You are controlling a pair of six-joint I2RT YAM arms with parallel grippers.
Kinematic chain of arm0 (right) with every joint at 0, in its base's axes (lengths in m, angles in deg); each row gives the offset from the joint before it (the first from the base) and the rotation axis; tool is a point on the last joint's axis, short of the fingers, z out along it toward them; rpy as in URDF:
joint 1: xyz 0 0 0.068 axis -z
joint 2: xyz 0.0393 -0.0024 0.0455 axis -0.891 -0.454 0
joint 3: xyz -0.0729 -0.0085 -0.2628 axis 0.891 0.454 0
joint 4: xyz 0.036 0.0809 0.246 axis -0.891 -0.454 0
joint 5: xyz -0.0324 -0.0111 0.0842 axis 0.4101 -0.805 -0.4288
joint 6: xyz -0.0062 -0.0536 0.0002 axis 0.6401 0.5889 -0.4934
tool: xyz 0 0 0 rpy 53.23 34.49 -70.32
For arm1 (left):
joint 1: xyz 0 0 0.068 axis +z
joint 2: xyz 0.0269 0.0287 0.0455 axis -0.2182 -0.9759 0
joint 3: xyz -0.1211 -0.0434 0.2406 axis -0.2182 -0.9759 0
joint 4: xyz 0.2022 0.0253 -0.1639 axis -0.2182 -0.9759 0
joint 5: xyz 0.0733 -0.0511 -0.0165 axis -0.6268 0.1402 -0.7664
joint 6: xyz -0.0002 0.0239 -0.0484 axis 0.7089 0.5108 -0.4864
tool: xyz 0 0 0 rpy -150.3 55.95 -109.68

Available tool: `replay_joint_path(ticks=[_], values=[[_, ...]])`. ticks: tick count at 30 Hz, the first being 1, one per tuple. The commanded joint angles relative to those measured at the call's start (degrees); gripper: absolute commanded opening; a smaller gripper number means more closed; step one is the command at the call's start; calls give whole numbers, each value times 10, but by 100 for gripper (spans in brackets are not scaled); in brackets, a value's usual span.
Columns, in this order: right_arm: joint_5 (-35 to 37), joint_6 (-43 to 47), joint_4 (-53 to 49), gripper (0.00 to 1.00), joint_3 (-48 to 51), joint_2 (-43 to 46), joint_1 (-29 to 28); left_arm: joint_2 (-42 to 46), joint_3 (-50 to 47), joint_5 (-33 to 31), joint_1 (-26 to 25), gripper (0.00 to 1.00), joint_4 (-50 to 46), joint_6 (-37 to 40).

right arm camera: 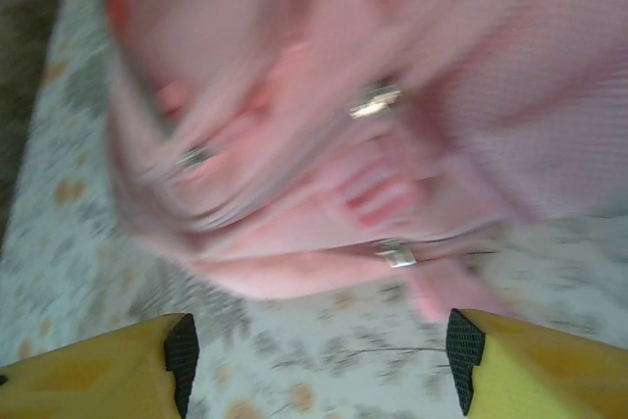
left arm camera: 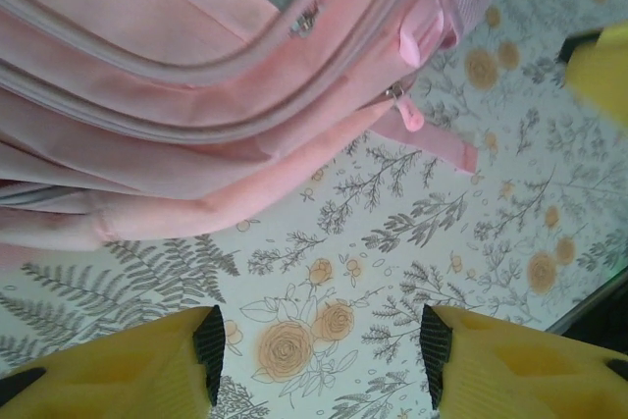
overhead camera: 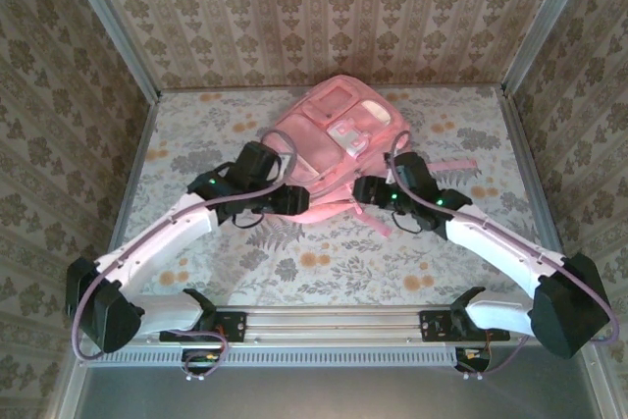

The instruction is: Pack the student bag

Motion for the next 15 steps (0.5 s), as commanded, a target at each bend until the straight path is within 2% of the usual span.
replay_joint_path(ticks=[1,3,6,9,12,15], values=[[35,-35,-95,65,-37,-7,30,-10,-28,-57,-36,58,49,-50],[24,-70,-106,58,-69,-27,31,-9,-46,-86,-53,57,67,-70],[-4,-115,-124,54,-121,-67,25,9,-73,-119,-59,57,85,-92],[1,-114,-147,52,-184,-101,1,47,-104,-155,-59,57,98,-110],[-23,11,-149,57,-252,-163,-34,93,-126,-179,-50,57,92,-111],[-100,130,-149,61,-302,-216,-47,129,-143,-151,-19,57,82,-113]])
